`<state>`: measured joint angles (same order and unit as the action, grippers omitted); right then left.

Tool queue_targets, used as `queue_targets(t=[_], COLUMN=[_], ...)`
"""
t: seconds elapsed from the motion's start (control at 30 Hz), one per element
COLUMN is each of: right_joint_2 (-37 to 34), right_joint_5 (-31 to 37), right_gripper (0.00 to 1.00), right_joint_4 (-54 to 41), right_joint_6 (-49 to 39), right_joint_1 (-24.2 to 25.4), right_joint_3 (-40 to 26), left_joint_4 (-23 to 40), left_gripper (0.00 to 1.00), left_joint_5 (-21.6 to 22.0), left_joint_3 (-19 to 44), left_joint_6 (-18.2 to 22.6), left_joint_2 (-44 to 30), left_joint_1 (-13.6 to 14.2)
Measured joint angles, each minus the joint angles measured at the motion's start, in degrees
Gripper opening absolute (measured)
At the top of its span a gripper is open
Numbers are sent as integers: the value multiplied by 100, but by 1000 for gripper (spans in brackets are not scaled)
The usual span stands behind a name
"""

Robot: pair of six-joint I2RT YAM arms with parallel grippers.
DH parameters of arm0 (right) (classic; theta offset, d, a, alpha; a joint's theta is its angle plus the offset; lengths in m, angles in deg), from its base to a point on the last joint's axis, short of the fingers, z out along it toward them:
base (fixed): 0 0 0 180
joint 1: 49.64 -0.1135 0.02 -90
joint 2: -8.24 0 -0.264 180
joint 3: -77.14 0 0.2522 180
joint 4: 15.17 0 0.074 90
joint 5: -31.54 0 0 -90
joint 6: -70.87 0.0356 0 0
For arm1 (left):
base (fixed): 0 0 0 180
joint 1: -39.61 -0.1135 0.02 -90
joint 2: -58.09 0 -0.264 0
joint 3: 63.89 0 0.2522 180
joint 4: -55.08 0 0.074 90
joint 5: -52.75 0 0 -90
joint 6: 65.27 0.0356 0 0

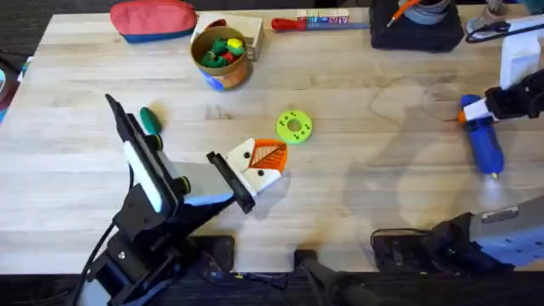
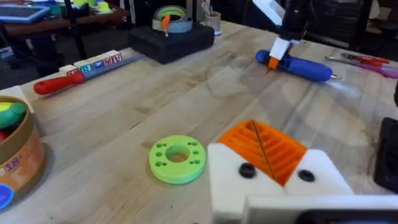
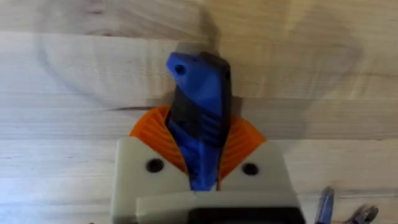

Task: Pick up the gripper from the table and insert it into the empty holder that is missing its gripper. Then pick up a screw, insert it into the mounting hole, and use the screwdriver to tighten it. Finally, clean up the table by picking up the vegetable and placing it into the bucket.

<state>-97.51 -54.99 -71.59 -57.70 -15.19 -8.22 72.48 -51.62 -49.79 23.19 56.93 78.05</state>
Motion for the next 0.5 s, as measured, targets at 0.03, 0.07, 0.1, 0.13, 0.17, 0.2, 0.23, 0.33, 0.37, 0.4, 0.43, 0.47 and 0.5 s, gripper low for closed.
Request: queue_targets(t=[0.03, 0.07, 0.1, 0.13, 0.17, 0.2, 0.23, 0.33, 0.37, 0.4, 0.43, 0.47, 0.5], right_joint_2=[0, 2, 4, 7, 18, 37, 75, 315, 451, 593, 770, 949, 1115], right_joint_5=[13, 23, 30, 30, 26, 28, 26, 23, 21, 17, 15, 6, -21], right_gripper=[78, 31, 13, 14, 14, 14, 12, 8, 7, 7, 7, 7, 7], right_joint_4=[16, 24, 33, 45, 83, 133, 185, 278, 314, 331, 336, 337, 335], right_joint_6=[1, 6, 21, 25, 25, 32, 53, 222, 354, 497, 698, 902, 1091], right_joint_1=[3, 6, 11, 11, 11, 11, 11, 9, 9, 9, 9, 9, 9], right_joint_3=[0, 0, 0, 0, 0, 1, 2, 4, 4, 4, 4, 4, 4], left_joint_4=[0, 0, 0, 0, 0, 0, 0, 0, 0, 0, 0, 0, 0], left_gripper=[5, 5, 5, 5, 5, 5, 5, 5, 5, 5, 5, 5, 5], left_joint_5=[-2, -1, -1, 0, -2, -1, 0, 0, -2, -1, 0, -2, -2], left_joint_3=[0, 0, 0, 0, 0, 0, 0, 0, 0, 0, 0, 0, 0], left_joint_6=[0, 0, 0, 0, 0, 0, 0, 0, 0, 0, 0, 0, 0], left_joint_2=[0, 0, 0, 0, -1, 0, 0, 0, 0, -1, -2, 0, -1], left_joint_1=[0, 0, 0, 0, 0, 0, 0, 0, 0, 0, 0, 0, 0])
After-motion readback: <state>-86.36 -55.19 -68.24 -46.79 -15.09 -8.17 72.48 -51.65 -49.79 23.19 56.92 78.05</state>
